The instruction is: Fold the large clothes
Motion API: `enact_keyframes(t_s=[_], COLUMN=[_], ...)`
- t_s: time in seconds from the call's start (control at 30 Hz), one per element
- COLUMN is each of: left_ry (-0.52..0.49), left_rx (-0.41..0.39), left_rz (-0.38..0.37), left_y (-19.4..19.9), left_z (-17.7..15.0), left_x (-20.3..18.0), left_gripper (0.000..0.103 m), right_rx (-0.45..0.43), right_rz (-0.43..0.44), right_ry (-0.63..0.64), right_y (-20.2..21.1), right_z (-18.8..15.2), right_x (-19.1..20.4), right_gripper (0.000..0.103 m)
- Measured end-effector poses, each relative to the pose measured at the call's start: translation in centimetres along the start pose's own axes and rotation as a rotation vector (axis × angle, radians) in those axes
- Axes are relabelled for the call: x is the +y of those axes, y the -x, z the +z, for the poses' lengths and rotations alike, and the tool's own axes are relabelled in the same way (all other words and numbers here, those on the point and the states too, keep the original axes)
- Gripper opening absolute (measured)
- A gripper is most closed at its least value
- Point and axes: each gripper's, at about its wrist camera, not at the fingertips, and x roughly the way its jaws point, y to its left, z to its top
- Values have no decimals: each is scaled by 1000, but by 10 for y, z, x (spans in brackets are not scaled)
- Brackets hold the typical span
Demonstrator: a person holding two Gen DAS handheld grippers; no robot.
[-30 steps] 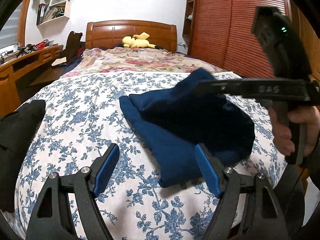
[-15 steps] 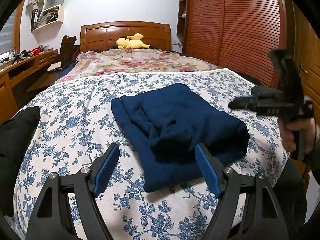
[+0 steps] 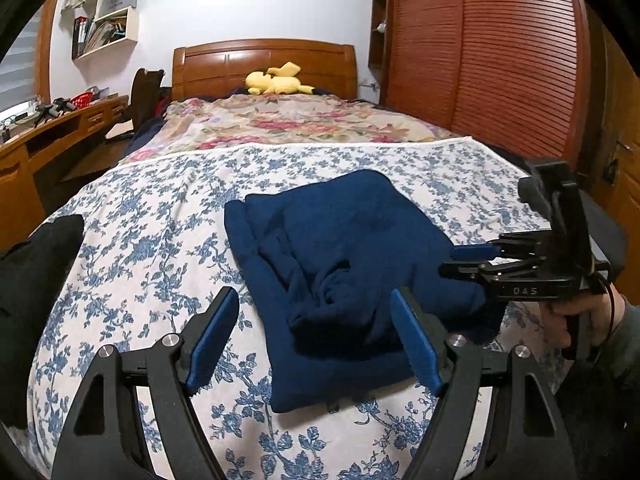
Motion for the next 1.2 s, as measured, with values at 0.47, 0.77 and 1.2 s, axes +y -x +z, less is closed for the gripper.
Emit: enact_keyframes(t_s=[0.47, 0.77, 1.2], left_ry=[43, 78, 19], left_rx=[92, 102, 16], left_rz=[67, 61, 73], left_y=[-22, -21, 8], left_z=[-11, -2, 32], left_x=[-11, -15, -23], left_gripper=[58, 38, 16], right_rx=[-51, -81, -90], right_rz=[39, 64, 57], right_ry=[-12, -25, 7], right_y=[24, 41, 67], right_z=[-24, -37, -25], right_x=[-12, -20, -18], right_gripper=[42, 42, 43])
